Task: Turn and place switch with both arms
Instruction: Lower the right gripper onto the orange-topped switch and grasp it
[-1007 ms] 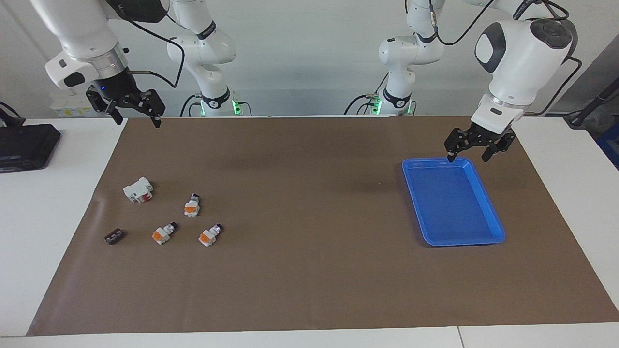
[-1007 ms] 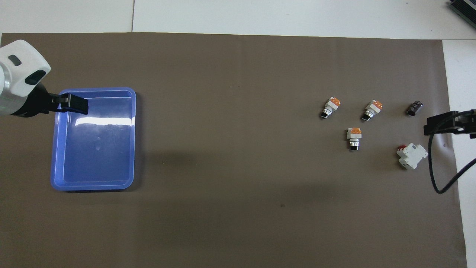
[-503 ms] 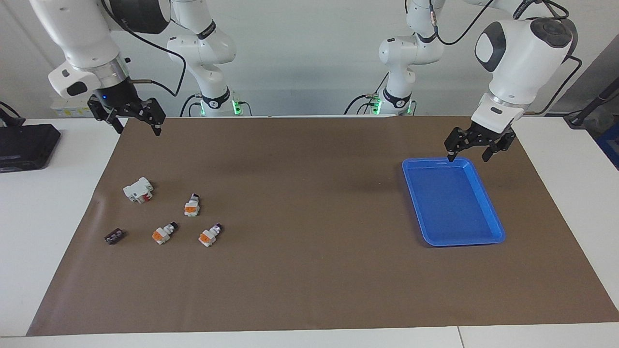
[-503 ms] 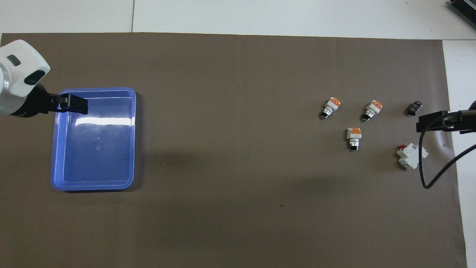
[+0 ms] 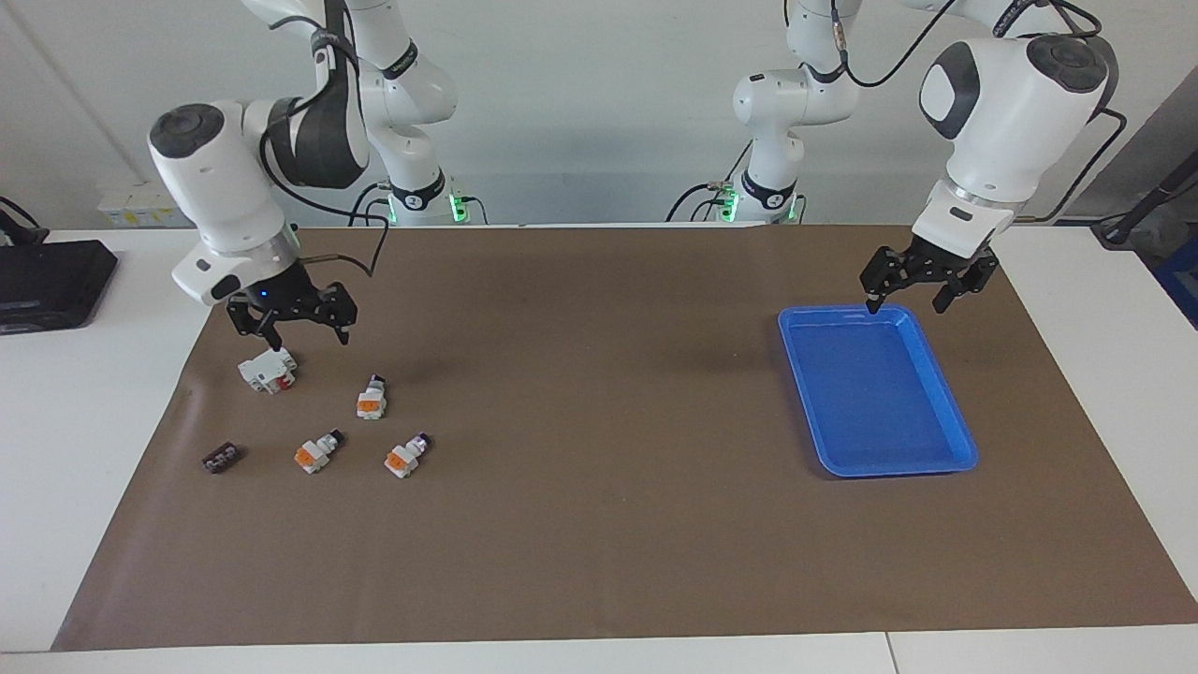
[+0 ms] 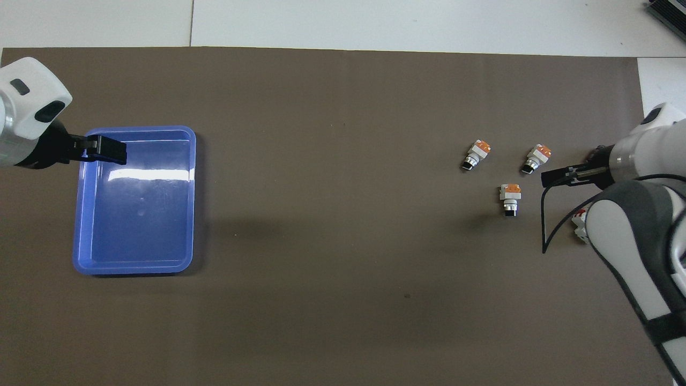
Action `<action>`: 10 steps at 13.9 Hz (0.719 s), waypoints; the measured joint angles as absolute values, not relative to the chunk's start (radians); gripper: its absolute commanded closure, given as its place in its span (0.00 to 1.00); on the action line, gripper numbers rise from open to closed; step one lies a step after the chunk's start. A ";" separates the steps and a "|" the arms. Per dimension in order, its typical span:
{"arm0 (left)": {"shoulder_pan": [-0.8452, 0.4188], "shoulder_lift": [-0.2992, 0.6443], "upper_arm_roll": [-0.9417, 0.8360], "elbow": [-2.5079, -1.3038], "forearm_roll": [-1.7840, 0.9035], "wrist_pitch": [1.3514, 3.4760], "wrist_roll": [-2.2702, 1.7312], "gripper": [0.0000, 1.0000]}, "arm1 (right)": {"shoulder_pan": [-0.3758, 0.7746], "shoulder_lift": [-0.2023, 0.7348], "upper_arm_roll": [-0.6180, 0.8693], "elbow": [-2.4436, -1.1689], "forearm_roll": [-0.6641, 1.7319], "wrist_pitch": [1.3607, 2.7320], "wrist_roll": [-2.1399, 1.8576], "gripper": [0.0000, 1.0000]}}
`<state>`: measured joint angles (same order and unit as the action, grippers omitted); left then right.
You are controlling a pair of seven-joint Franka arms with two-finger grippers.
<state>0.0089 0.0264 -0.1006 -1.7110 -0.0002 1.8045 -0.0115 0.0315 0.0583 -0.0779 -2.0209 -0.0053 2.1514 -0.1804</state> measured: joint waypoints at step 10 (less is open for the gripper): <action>0.009 0.026 -0.101 -1.711 0.000 1.805 -0.011 0.00 | 0.033 0.218 -0.073 -2.147 0.087 2.457 -0.221 0.00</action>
<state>0.0089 0.0264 -0.1006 -1.7110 -0.0002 1.8045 -0.0115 0.0330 0.2180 -0.0732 -2.1466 0.0865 2.4571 -0.2209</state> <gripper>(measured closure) 0.000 0.000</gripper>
